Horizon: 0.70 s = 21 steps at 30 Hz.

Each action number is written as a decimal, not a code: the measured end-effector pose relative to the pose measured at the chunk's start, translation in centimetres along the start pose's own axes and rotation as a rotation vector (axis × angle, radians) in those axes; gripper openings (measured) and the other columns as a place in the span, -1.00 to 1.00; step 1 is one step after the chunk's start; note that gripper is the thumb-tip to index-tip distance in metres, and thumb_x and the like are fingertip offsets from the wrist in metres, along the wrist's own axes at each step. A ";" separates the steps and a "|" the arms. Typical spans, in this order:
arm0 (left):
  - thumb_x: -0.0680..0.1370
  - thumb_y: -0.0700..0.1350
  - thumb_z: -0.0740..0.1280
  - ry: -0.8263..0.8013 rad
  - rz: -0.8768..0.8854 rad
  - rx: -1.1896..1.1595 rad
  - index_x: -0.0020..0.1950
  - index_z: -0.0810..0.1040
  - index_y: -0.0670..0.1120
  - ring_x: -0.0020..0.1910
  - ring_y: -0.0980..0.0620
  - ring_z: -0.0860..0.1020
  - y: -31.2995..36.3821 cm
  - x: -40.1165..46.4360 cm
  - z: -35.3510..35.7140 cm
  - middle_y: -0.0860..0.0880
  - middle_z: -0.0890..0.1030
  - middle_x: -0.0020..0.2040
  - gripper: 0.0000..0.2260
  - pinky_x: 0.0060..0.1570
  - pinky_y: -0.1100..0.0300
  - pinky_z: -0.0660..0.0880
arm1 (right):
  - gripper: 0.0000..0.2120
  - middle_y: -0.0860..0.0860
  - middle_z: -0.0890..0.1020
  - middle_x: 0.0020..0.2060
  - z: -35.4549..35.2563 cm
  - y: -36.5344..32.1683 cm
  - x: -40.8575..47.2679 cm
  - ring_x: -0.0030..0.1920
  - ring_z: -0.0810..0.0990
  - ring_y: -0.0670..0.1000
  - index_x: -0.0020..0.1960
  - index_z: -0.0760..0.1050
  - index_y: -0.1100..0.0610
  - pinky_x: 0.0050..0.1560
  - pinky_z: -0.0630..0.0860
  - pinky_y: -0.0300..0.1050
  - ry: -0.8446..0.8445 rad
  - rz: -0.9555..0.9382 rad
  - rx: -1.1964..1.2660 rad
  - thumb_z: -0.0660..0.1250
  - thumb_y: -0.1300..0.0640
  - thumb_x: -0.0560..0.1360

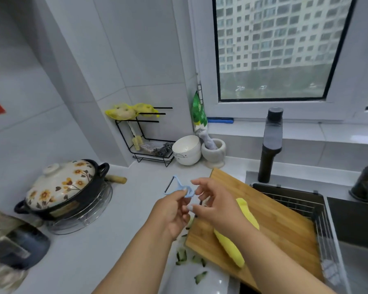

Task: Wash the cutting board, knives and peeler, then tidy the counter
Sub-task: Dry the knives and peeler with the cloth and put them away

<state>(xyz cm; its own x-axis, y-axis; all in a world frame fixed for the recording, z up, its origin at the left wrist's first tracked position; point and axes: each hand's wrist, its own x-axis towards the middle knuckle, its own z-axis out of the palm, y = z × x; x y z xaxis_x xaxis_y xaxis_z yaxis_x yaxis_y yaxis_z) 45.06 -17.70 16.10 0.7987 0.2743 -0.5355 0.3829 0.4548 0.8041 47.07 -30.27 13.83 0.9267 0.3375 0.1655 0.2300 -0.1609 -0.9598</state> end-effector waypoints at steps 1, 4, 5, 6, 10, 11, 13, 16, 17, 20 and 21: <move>0.59 -0.18 0.26 -0.022 -0.009 0.002 -0.14 0.56 -0.15 -0.57 0.16 0.33 0.5 0.1 -0.3 0.01 0.47 -0.43 -0.85 -0.53 0.32 0.22 | -0.57 -0.13 0.56 -0.13 0.7 -0.2 0.5 -0.16 0.49 -0.19 0.05 0.52 -0.18 -0.16 0.42 -0.32 0.018 -0.040 -0.044 0.55 0.19 0.31; 0.60 -0.17 0.24 -0.056 -0.044 0.017 -0.13 0.57 -0.14 -0.54 0.15 0.33 1.8 0.9 -1.4 0.02 0.50 -0.48 -0.83 -0.53 0.32 0.23 | -0.70 -0.13 0.57 -0.27 2.1 -0.7 2.2 -0.27 0.49 -0.20 -0.11 0.55 -0.17 -0.21 0.40 -0.35 0.063 -0.082 -0.085 0.53 0.20 0.36; 0.60 -0.15 0.24 -0.061 -0.051 0.027 -0.13 0.58 -0.14 -0.52 0.14 0.33 2.2 1.3 -1.9 0.02 0.51 -0.48 -0.83 -0.52 0.32 0.23 | -0.75 -0.13 0.56 -0.31 2.4 -0.9 2.7 -0.31 0.48 -0.20 -0.14 0.56 -0.13 -0.24 0.39 -0.36 0.073 -0.077 -0.070 0.52 0.20 0.38; 0.61 -0.14 0.25 -0.064 -0.048 0.041 -0.15 0.60 -0.13 -0.50 0.13 0.33 2.6 1.7 -2.4 0.02 0.54 -0.47 -0.80 -0.52 0.31 0.24 | -0.79 -0.13 0.55 -0.33 2.7 -1.0 3.2 -0.33 0.47 -0.20 -0.15 0.57 -0.09 -0.26 0.39 -0.36 0.080 -0.069 -0.053 0.51 0.20 0.39; 0.60 -0.11 0.25 -0.004 0.053 0.168 -0.17 0.65 -0.17 -0.51 0.11 0.31 3.9 3.7 -4.3 0.01 0.51 -0.45 -0.75 -0.51 0.28 0.22 | -0.87 -0.12 0.53 -0.36 3.5 -2.0 5.4 -0.37 0.43 -0.22 -0.16 0.56 -0.06 -0.29 0.39 -0.36 0.078 -0.040 -0.072 0.47 0.13 0.44; 0.57 -0.11 0.28 0.047 0.125 0.236 -0.17 0.63 -0.18 -0.51 0.09 0.31 4.2 4.2 -4.9 0.01 0.48 -0.45 -0.78 -0.48 0.27 0.21 | -0.89 -0.13 0.52 -0.37 3.6 -2.3 6.1 -0.39 0.42 -0.22 -0.16 0.56 -0.04 -0.32 0.36 -0.37 0.077 -0.033 -0.074 0.46 0.12 0.45; 0.47 -0.10 0.35 0.164 0.358 0.432 -0.16 0.61 -0.16 -0.44 0.05 0.38 5.1 5.4 -6.1 0.01 0.51 -0.36 -0.87 -0.40 0.23 0.27 | -0.93 -0.13 0.48 -0.39 3.6 -3.0 7.6 -0.43 0.38 -0.22 -0.15 0.57 0.01 -0.39 0.32 -0.40 0.068 -0.015 -0.072 0.46 0.10 0.46; 0.44 -0.15 0.44 0.093 0.655 0.795 0.10 0.59 0.02 -0.12 0.13 0.48 6.5 6.9 -7.2 0.10 0.54 -0.06 -0.75 -0.14 0.25 0.42 | -0.92 -0.11 0.46 -0.42 3.6 -3.8 10.0 -0.45 0.34 -0.19 -0.15 0.59 0.08 -0.42 0.29 -0.36 0.051 0.003 -0.081 0.46 0.09 0.45; 0.44 -0.11 0.46 0.039 0.716 0.898 0.20 0.56 0.07 0.01 0.14 0.46 6.7 7.6 -7.5 0.14 0.53 0.04 -0.65 -0.02 0.25 0.41 | -0.91 -0.09 0.47 -0.42 3.7 -4.1 10.9 -0.44 0.35 -0.17 -0.15 0.59 0.11 -0.41 0.30 -0.34 0.052 0.006 -0.078 0.46 0.10 0.45; 0.48 0.00 0.45 0.017 0.897 1.042 0.20 0.60 0.11 0.10 0.14 0.42 7.3 9.5 -7.1 0.18 0.59 0.04 -0.71 0.04 0.23 0.37 | -0.89 0.05 0.52 -0.37 4.5 -4.6 13.3 -0.35 0.42 -0.05 -0.16 0.59 0.19 -0.29 0.37 -0.18 0.071 -0.001 -0.033 0.46 0.15 0.45; 0.50 0.00 0.42 0.057 0.942 1.043 0.05 0.63 0.14 0.01 0.11 0.44 7.6 10.0 -6.9 0.18 0.60 -0.10 -0.86 -0.05 0.20 0.38 | -0.88 0.08 0.52 -0.35 4.8 -4.6 14.0 -0.33 0.42 -0.01 -0.16 0.58 0.21 -0.26 0.37 -0.13 0.087 0.003 -0.006 0.46 0.15 0.45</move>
<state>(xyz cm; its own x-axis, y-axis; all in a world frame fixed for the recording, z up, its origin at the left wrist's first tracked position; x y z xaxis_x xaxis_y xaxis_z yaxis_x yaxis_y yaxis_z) 52.75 -5.64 15.02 0.9349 0.1650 0.3142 -0.0942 -0.7383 0.6679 57.56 -20.34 19.52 0.9497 0.2553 0.1815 0.2283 -0.1674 -0.9591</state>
